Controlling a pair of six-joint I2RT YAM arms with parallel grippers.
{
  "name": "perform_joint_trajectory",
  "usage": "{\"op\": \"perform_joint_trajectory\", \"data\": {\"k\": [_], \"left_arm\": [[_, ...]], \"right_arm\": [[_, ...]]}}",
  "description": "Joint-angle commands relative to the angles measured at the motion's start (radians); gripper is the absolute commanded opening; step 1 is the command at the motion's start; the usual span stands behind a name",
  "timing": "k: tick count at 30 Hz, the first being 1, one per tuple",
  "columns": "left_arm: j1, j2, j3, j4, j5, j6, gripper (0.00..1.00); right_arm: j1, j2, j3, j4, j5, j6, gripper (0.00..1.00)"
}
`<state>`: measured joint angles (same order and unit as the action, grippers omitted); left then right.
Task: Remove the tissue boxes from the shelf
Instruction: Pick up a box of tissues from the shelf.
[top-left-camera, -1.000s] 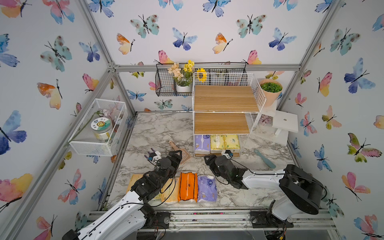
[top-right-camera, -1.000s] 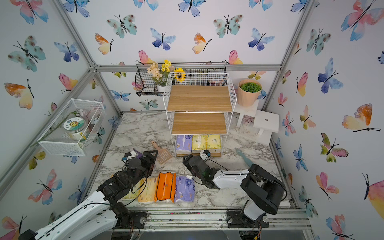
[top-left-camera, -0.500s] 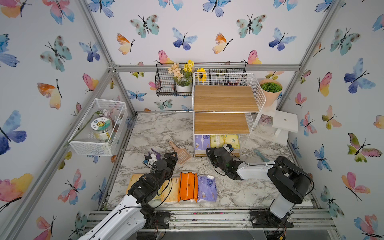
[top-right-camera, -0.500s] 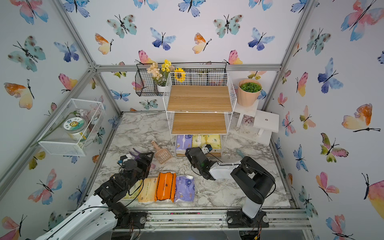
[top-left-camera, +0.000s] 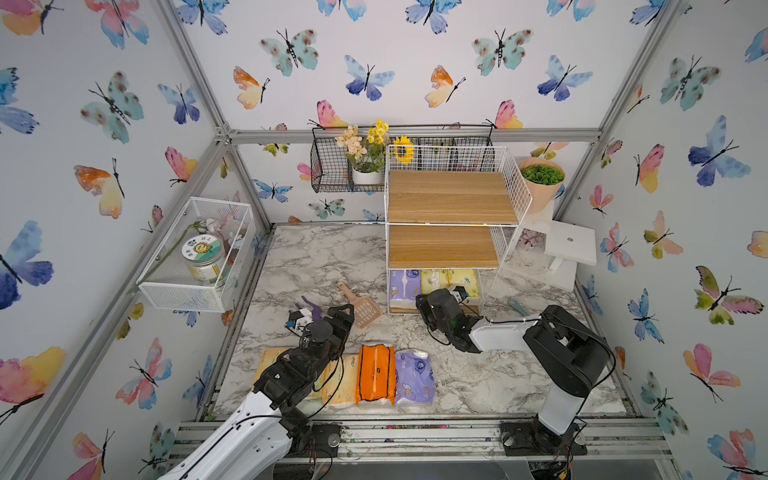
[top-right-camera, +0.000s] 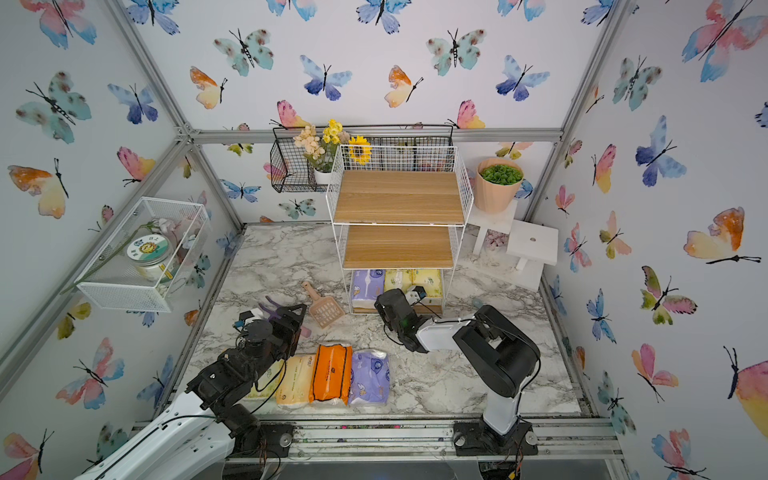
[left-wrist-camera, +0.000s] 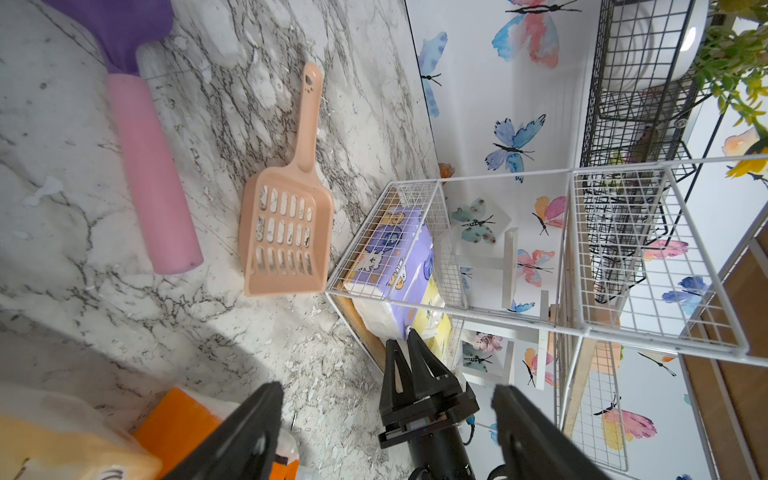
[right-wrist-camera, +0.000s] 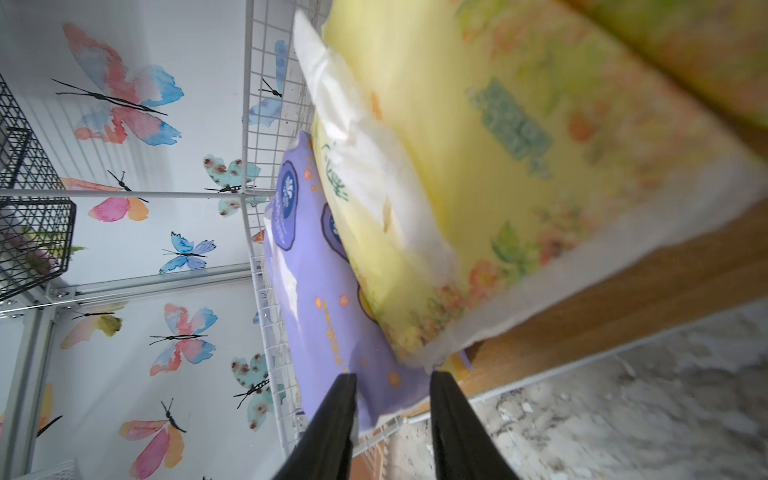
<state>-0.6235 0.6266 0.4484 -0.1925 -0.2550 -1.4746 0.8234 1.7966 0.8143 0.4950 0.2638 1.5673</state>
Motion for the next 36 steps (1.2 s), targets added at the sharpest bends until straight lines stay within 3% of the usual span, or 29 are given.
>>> {"op": "perform_joint_trajectory", "data": {"k": [1, 19, 28, 36], "left_arm": [[0.005, -0.001, 0.008, -0.019, 0.027, 0.014, 0.84], [0.006, 0.026, 0.012, -0.006, 0.060, 0.014, 0.84], [0.006, 0.116, -0.004, 0.092, 0.168, 0.011, 0.84], [0.005, 0.234, -0.006, 0.183, 0.261, 0.034, 0.80]], "right_arm": [[-0.004, 0.025, 0.026, 0.000, -0.019, -0.006, 0.32], [-0.013, -0.060, -0.015, 0.041, -0.144, -0.081, 0.04], [-0.028, -0.161, -0.127, 0.097, -0.270, -0.108, 0.03], [-0.035, -0.255, -0.198, 0.027, -0.351, -0.183, 0.03]]}}
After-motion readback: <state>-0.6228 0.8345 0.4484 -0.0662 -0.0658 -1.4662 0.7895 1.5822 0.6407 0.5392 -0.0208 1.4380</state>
